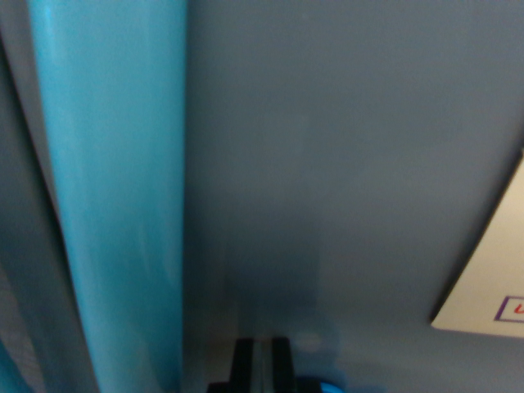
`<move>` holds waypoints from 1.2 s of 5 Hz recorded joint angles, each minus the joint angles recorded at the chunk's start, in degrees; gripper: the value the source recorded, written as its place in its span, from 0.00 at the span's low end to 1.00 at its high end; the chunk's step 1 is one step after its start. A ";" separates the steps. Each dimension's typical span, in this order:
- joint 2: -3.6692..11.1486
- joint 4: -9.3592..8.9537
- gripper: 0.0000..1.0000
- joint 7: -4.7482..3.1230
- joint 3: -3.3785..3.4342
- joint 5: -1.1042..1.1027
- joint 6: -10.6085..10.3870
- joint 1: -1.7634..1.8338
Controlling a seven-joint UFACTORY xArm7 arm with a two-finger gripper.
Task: Close fridge door
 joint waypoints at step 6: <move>0.98 0.88 1.00 0.00 0.01 0.00 0.01 0.00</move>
